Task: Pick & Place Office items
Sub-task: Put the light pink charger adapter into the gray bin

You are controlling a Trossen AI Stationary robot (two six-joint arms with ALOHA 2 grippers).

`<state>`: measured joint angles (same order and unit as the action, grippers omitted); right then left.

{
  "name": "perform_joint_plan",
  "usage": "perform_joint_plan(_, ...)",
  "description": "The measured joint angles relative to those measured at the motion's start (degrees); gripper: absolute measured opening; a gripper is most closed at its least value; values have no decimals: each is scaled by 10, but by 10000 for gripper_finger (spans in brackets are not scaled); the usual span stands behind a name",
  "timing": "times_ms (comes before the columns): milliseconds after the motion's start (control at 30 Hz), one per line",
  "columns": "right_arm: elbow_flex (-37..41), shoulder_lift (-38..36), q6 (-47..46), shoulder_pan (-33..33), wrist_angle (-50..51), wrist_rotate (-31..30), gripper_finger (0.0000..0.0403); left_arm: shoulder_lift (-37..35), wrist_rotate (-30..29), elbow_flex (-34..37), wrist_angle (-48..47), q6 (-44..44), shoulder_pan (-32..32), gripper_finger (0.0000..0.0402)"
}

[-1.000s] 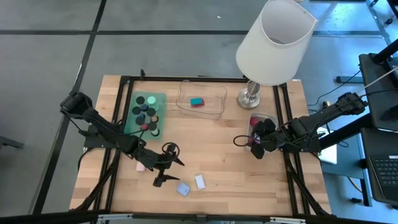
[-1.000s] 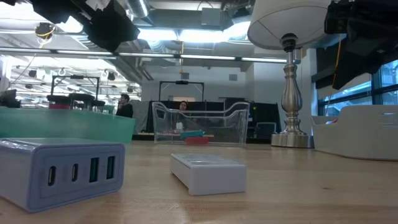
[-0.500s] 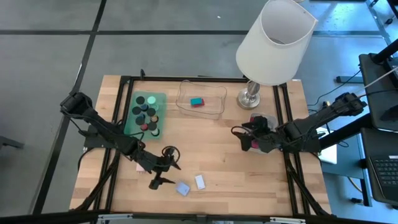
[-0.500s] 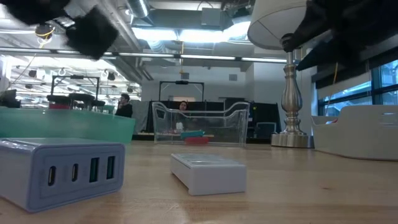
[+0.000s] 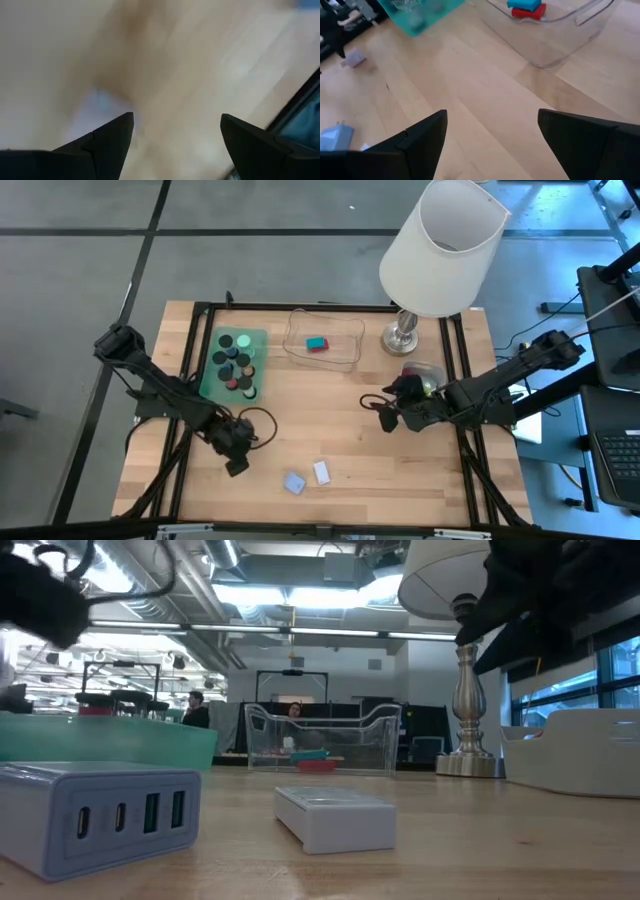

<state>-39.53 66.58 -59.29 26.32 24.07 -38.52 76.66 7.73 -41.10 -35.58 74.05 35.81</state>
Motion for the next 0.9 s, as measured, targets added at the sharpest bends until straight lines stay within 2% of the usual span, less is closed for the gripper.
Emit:
perform_joint_plan(100,0,3,2,-7,-1,0,316,0,39,0,-21,82,8,297)
perform_joint_plan(267,0,4,28,-16,-1,0,316,0,36,0,-56,173,16,297)
perform_joint_plan(333,0,4,36,-18,-1,0,316,0,15,0,-79,203,19,297)
perform_joint_plan(533,0,4,58,-24,-1,0,316,0,-110,0,-120,302,37,297)
perform_joint_plan(900,0,4,68,-24,-1,0,316,1,-129,2,-136,442,94,297)
